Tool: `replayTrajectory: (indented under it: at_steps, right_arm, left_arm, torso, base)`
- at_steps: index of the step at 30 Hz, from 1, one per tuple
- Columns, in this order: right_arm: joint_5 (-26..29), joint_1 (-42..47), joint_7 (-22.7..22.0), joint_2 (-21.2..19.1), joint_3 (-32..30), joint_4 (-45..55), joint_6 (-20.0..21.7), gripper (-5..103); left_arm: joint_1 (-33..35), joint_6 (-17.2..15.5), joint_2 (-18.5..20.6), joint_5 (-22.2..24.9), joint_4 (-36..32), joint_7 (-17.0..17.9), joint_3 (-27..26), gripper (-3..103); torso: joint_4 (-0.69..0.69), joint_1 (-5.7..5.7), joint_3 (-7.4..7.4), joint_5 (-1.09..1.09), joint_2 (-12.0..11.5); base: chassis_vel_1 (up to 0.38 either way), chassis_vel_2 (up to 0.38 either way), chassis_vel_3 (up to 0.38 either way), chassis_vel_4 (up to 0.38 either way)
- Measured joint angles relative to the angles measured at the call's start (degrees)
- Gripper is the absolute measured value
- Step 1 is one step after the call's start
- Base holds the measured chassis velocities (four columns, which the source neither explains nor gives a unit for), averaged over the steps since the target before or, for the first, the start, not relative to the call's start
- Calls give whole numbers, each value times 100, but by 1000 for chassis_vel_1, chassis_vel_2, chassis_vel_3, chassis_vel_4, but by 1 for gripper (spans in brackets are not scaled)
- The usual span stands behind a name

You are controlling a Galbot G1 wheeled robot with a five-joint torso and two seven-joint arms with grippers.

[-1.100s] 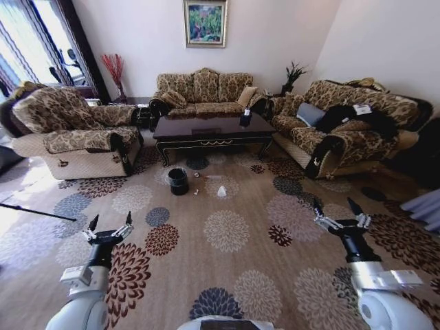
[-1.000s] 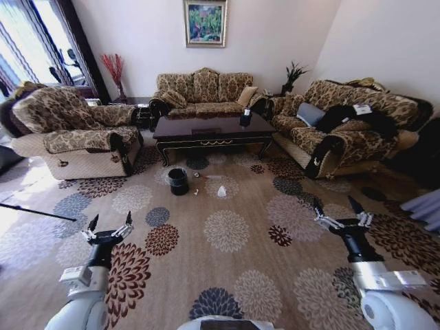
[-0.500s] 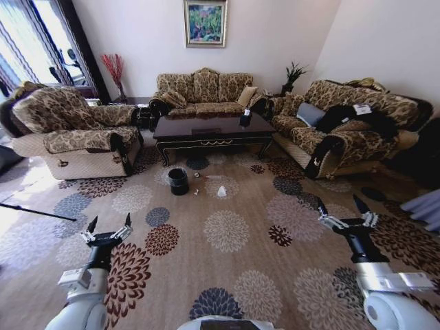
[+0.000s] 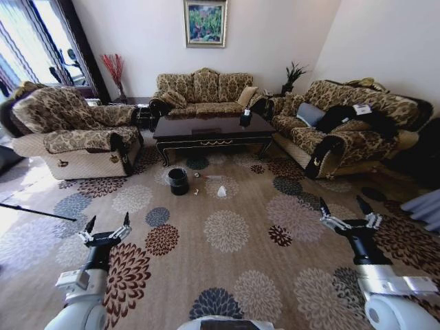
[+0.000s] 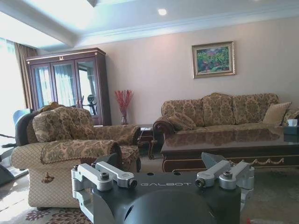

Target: Move to the front of the table and pick up the trash from the floor, then place it into the trash bin.

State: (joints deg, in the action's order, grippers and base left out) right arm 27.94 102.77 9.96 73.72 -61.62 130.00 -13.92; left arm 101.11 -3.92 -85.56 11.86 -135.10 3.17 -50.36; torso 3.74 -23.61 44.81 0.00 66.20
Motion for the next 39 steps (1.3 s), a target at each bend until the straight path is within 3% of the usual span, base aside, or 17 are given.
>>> replayTrajectory:
  at_steps: [39]
  right_arm:
    - [22,-112,-129,-51,59,-160,-21,100]
  left_arm:
    - [164,-46,9,-18,-70,-34,22,100]
  torso:
    - [0,500,-614,1,-1112]
  base:
    - [0,0,0,0]
